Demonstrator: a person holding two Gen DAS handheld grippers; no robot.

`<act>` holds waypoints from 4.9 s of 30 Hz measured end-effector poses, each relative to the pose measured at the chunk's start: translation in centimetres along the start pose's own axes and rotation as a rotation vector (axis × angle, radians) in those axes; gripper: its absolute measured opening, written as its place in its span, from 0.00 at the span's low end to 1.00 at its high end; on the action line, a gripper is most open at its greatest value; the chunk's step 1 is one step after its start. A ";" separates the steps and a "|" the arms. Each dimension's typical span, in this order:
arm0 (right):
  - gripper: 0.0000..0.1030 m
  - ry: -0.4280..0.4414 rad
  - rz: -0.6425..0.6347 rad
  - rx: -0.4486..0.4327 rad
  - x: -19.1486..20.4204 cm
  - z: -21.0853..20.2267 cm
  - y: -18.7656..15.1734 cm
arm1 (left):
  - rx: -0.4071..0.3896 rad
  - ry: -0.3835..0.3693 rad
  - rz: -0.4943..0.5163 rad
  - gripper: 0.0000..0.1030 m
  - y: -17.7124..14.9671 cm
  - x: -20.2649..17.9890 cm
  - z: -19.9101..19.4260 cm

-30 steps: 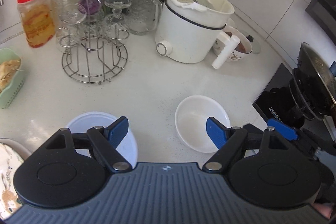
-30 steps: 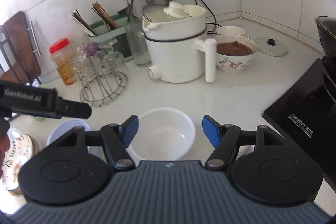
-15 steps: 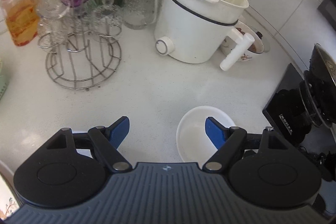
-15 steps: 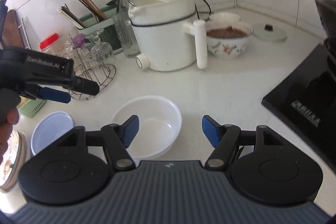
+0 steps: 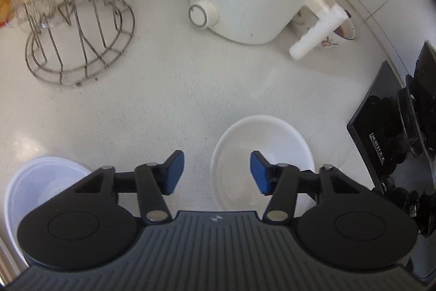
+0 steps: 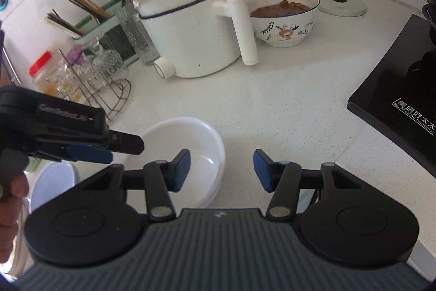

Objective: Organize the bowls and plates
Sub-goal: 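Close both grippers on the large white bowl's rim, then lift the large white bowl off the counter with both grippers, then carry the large white bowl over the deer-pattern plate stack with both grippers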

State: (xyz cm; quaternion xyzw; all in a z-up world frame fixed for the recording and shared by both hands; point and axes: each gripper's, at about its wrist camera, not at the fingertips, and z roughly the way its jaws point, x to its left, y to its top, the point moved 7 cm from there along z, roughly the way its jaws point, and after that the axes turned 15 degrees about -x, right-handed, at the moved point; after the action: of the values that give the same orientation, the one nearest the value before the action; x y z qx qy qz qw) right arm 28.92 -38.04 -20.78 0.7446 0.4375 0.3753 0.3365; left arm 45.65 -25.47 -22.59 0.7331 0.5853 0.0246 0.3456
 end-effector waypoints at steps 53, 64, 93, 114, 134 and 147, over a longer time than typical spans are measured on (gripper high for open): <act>0.22 0.168 0.062 0.016 8.9 -2.1 3.3 | -0.137 0.007 -0.160 0.13 4.3 5.1 -9.7; 0.22 0.234 0.049 0.058 11.9 -2.0 3.4 | -0.153 0.061 -0.217 0.14 3.2 8.1 -12.4; 0.21 0.285 -0.195 0.202 19.4 0.3 -2.1 | -0.201 0.116 -0.343 0.14 -2.2 16.9 -15.0; 0.23 0.328 -0.208 0.188 19.5 1.8 -2.0 | -0.178 0.190 -0.316 0.26 -2.5 18.0 -14.1; 0.35 0.297 -0.085 0.314 17.5 3.7 -4.5 | -0.130 0.203 -0.224 0.26 -3.8 17.9 -11.5; 0.27 0.283 -0.104 0.368 17.5 4.1 -5.9 | -0.069 0.228 -0.169 0.26 -3.5 17.7 -9.7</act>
State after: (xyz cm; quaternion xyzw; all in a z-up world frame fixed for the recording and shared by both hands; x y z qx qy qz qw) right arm 35.95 -20.65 -23.05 0.7098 0.5791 0.3721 0.1495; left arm 43.94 -5.03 -23.61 0.6614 0.6791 0.0988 0.3027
